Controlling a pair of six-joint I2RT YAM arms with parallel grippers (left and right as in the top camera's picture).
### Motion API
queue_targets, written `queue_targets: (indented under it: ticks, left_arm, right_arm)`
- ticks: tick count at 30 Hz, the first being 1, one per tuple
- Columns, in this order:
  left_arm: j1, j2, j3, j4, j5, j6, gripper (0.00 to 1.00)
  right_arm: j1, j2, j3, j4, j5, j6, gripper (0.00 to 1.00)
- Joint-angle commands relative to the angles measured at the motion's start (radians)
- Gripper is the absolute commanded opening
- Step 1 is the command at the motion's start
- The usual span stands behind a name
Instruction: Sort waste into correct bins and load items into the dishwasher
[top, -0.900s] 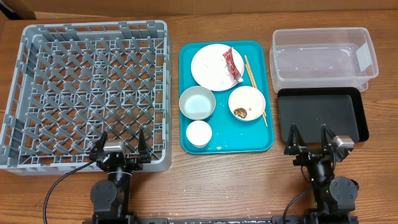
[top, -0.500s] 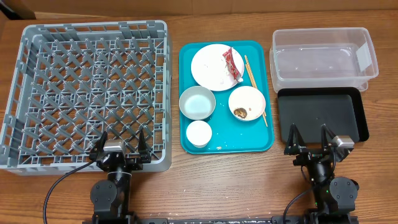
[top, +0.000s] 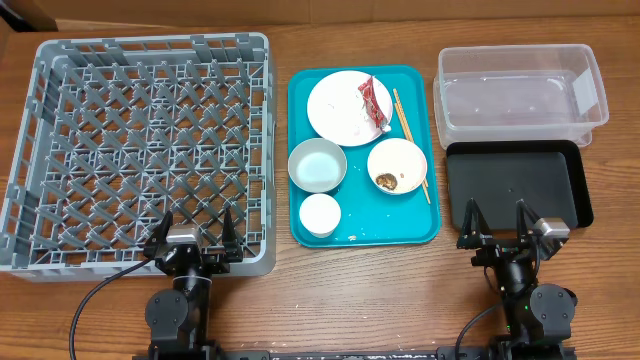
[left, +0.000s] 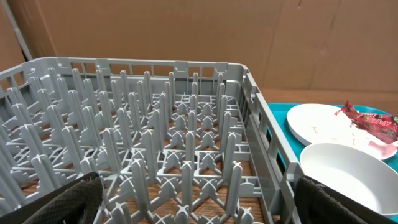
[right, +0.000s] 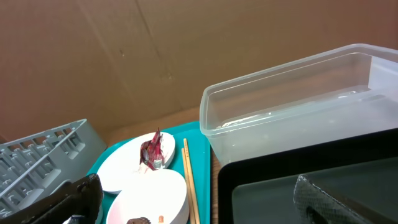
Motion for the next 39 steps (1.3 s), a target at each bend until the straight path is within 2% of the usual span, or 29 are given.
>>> queue_targets:
  ticks: [1,33,39]
  left_arm:
    - [0.004,-0.011,-0.009,0.003,-0.003,0.016,1.00]
    - [0.004,-0.011,-0.009,0.003,-0.003,0.015,1.00]
    - [0.004,-0.011,-0.009,0.003,-0.003,0.015,1.00]
  right_arm:
    - [0.001,-0.010,-0.011,0.006,0.013,0.000,1.00]
    - [0.001,-0.010,-0.011,0.006,0.011,0.001,1.00]
    - [0.001,-0.010,-0.011,0.039,-0.127,0.000,1.00]
